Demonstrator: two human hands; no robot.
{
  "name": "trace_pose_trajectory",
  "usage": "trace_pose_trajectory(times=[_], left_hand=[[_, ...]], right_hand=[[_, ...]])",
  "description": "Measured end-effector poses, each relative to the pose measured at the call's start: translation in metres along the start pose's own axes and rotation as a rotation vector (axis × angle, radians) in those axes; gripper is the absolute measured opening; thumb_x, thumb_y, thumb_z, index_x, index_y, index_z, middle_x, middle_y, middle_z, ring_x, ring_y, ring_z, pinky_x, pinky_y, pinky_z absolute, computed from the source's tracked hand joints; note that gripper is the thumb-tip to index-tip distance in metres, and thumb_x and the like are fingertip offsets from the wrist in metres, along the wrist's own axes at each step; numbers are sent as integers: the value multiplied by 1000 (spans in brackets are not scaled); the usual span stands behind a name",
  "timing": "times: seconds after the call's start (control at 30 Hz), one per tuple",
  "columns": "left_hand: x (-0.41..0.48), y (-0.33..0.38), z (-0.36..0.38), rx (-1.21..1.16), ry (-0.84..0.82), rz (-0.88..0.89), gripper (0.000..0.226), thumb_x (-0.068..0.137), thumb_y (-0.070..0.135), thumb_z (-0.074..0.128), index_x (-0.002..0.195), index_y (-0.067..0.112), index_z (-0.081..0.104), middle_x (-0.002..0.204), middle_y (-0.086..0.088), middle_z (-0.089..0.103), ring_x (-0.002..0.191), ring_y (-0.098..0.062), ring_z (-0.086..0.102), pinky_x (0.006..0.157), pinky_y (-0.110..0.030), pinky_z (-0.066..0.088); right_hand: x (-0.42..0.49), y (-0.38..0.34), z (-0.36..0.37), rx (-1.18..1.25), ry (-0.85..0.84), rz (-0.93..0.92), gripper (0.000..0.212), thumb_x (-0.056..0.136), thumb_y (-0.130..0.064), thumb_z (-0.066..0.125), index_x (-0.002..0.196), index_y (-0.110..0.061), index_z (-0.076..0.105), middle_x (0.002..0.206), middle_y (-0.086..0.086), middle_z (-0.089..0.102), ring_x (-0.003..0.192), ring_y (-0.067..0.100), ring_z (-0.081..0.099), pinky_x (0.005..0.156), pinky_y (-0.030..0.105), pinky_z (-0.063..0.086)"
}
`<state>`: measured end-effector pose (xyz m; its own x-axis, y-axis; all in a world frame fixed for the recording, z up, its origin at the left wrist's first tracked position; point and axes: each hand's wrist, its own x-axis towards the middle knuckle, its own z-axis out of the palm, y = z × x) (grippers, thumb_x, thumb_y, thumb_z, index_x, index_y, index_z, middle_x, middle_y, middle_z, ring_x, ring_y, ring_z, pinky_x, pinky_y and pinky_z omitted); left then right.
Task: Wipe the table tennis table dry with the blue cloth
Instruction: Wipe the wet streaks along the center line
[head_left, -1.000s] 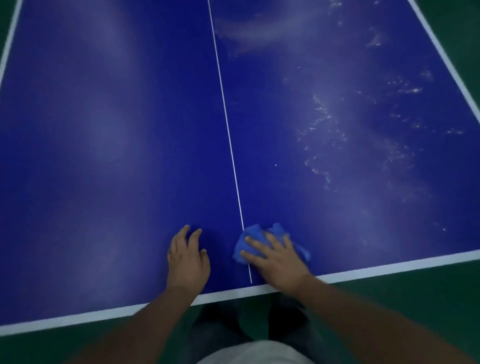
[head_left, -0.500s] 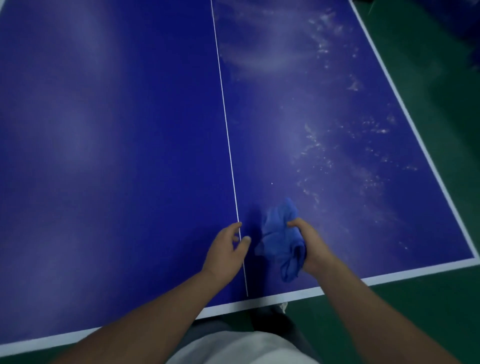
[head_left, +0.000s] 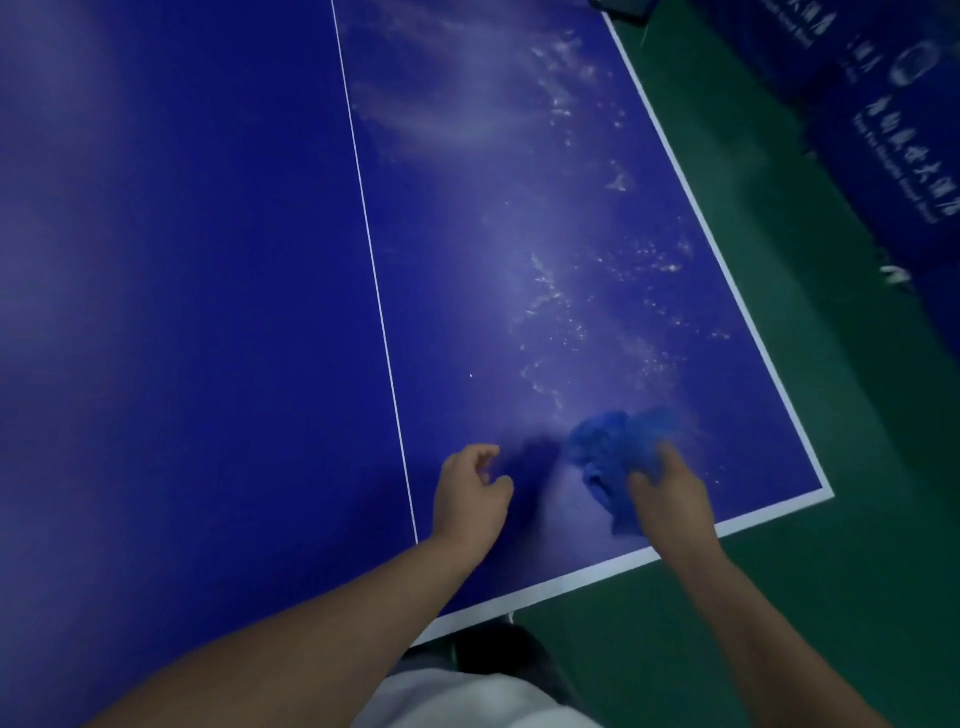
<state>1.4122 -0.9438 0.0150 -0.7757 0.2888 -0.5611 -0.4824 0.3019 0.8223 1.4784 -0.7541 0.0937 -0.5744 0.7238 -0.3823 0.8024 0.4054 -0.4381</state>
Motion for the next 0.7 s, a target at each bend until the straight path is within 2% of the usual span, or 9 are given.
trace_pose_trajectory(times=[0.1, 0.2, 0.3, 0.37, 0.4, 0.47, 0.5, 0.57, 0.7], left_hand=[[-4, 13, 7, -3, -130, 94, 32, 96, 25, 65, 128, 22, 62, 119, 10, 61, 106, -4, 60, 88, -18, 47], [-13, 34, 22, -309, -380, -19, 25, 94, 33, 69, 118, 25, 65, 107, 13, 70, 101, -3, 66, 86, -17, 50], [-7, 33, 28, -509, -227, -197, 21, 94, 29, 68, 111, 17, 66, 100, -2, 76, 96, -22, 73, 82, -37, 59], [2, 30, 17, -575, -175, -263, 16, 97, 23, 64, 112, 18, 66, 107, -6, 76, 100, -26, 72, 88, -42, 58], [4, 28, 10, -623, -216, -294, 16, 98, 21, 62, 113, 17, 67, 109, -8, 75, 101, -27, 72, 90, -43, 58], [6, 27, -3, -718, -330, -386, 22, 98, 22, 62, 119, 16, 66, 111, -8, 75, 101, -28, 71, 90, -43, 58], [3, 29, -9, -724, -373, -417, 25, 97, 24, 63, 121, 16, 66, 111, -8, 75, 101, -28, 72, 87, -41, 59], [3, 24, -17, -643, -384, -400, 29, 97, 32, 63, 121, 15, 67, 109, -5, 76, 100, -24, 73, 83, -35, 59], [4, 4, -35, -367, -191, -300, 34, 96, 44, 62, 112, 15, 66, 110, -5, 73, 100, -23, 70, 90, -45, 58]], right_hand=[[-9, -6, -4, -10, -15, -61, 29, 95, -6, 48, 110, -26, 63, 91, -2, 66, 79, 19, 60, 61, 23, 42], [-29, -29, 13, 96, -170, -202, 23, 95, -10, 59, 97, -33, 61, 79, -12, 65, 74, 10, 64, 54, 14, 43], [-46, -34, 31, 335, -421, -199, 28, 94, -5, 65, 99, -33, 71, 81, -8, 72, 75, 2, 66, 73, 25, 53], [-32, -23, 34, 491, -247, -56, 17, 95, -20, 68, 111, -25, 72, 105, -7, 73, 101, 13, 67, 87, 33, 53], [-28, -20, 34, 558, -184, 46, 31, 93, -34, 71, 122, -23, 67, 120, -7, 68, 114, 15, 63, 93, 35, 50], [-25, -18, 37, 816, -396, 306, 66, 87, -59, 68, 137, -17, 57, 137, -1, 61, 125, 22, 58, 104, 46, 47], [-25, -16, 41, 896, -514, 420, 65, 90, -60, 62, 135, -14, 59, 135, 5, 64, 123, 27, 61, 105, 51, 47], [-28, -23, 45, 1017, -614, 426, 47, 98, -42, 55, 131, -9, 62, 125, 13, 69, 116, 31, 66, 97, 48, 53], [-28, -44, 61, 900, -341, 170, 20, 95, -14, 65, 115, -12, 65, 108, 10, 74, 96, 28, 72, 77, 38, 58]])
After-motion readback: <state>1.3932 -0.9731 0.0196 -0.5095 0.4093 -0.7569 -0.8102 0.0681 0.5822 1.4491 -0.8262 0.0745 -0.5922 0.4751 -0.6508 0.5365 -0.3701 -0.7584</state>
